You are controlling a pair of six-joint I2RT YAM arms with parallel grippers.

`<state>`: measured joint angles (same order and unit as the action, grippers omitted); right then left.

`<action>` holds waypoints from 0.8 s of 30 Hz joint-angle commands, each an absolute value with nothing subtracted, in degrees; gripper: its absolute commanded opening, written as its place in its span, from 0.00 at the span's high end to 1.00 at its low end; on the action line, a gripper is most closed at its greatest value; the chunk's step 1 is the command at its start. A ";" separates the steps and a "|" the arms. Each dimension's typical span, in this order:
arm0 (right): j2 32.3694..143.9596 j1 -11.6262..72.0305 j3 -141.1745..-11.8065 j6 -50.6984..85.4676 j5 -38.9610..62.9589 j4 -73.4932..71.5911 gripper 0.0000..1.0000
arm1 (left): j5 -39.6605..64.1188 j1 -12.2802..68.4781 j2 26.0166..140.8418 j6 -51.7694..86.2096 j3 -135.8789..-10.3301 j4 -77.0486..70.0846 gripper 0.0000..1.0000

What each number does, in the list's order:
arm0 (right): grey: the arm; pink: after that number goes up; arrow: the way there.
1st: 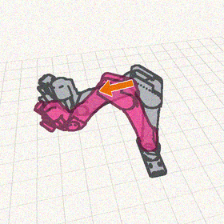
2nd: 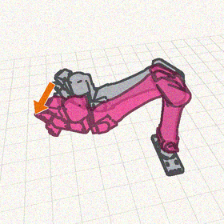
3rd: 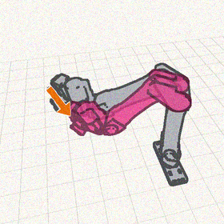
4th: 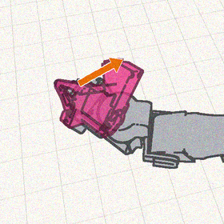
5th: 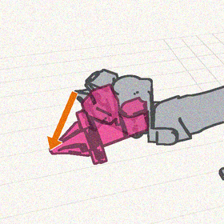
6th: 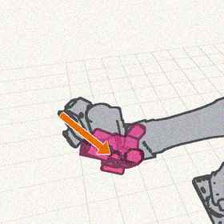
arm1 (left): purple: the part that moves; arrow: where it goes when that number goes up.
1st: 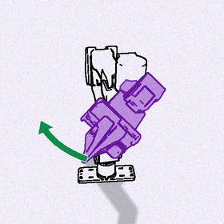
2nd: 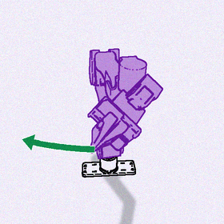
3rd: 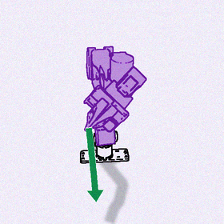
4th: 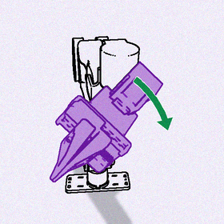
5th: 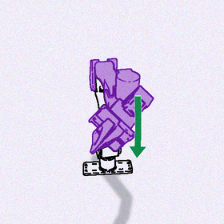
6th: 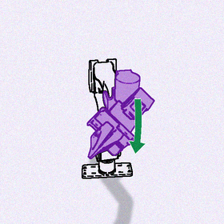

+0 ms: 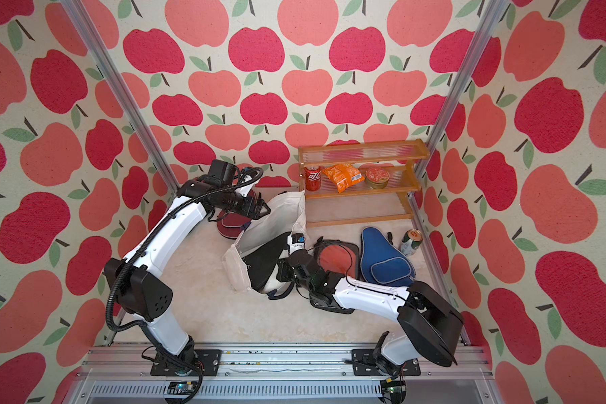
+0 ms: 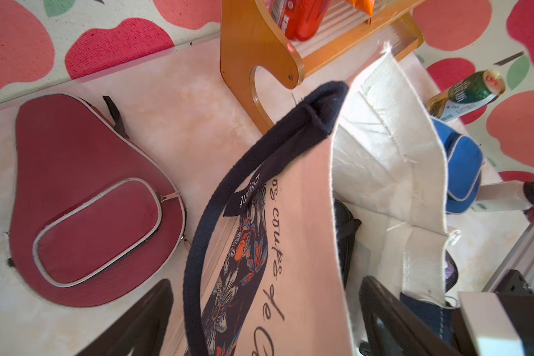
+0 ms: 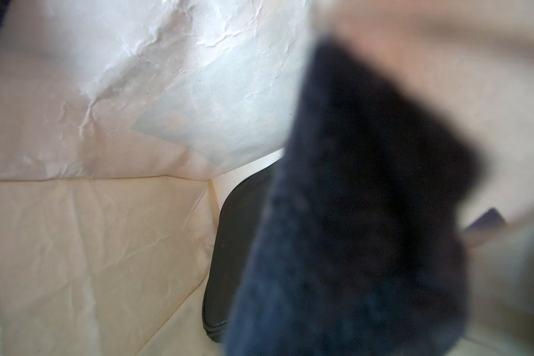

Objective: Remove the ping pong set from the canvas bag
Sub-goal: Adjust the canvas bag at the center of the board.

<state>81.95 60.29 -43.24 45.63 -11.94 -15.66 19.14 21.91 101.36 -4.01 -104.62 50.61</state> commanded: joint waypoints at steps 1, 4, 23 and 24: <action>79.69 61.48 -42.01 44.67 -12.90 -14.98 1.00 | 14.90 23.19 103.10 -5.44 -106.02 53.34 0.08; 78.89 61.77 -41.42 44.63 -13.68 -14.76 1.00 | 14.77 23.64 103.18 -5.12 -105.79 53.17 0.11; 74.95 62.94 -32.71 42.72 -16.38 -20.20 1.00 | 14.04 25.98 103.93 -2.97 -108.36 56.01 0.94; 74.39 63.14 -31.30 42.24 -16.92 -21.35 1.00 | 13.97 26.48 103.44 -2.74 -107.93 55.67 0.97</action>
